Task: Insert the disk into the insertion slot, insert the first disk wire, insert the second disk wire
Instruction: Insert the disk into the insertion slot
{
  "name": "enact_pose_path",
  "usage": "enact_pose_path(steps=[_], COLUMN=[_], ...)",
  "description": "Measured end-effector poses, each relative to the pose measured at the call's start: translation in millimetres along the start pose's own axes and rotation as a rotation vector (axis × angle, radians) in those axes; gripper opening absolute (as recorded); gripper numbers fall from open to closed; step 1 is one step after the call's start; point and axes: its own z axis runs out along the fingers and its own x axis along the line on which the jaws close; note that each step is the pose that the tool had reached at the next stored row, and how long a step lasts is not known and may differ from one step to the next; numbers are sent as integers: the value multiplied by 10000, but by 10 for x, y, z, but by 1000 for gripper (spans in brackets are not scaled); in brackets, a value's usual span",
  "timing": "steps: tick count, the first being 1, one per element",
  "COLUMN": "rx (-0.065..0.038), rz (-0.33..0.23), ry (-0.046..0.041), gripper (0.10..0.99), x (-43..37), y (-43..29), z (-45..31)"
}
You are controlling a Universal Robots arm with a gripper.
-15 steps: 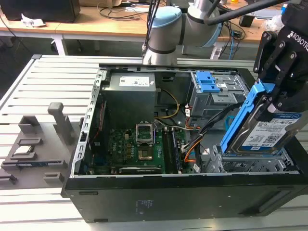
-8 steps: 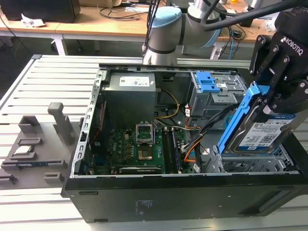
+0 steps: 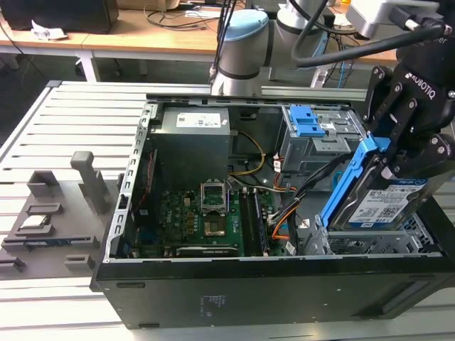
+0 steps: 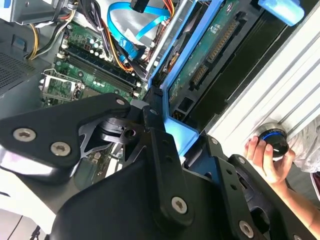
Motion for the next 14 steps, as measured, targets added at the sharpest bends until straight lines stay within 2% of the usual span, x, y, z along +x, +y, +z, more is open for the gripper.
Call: enact_pose_path(steps=[14], rx=[1], rz=[-21], ry=[1], gripper=[373], x=[-1], y=[-12], z=[303])
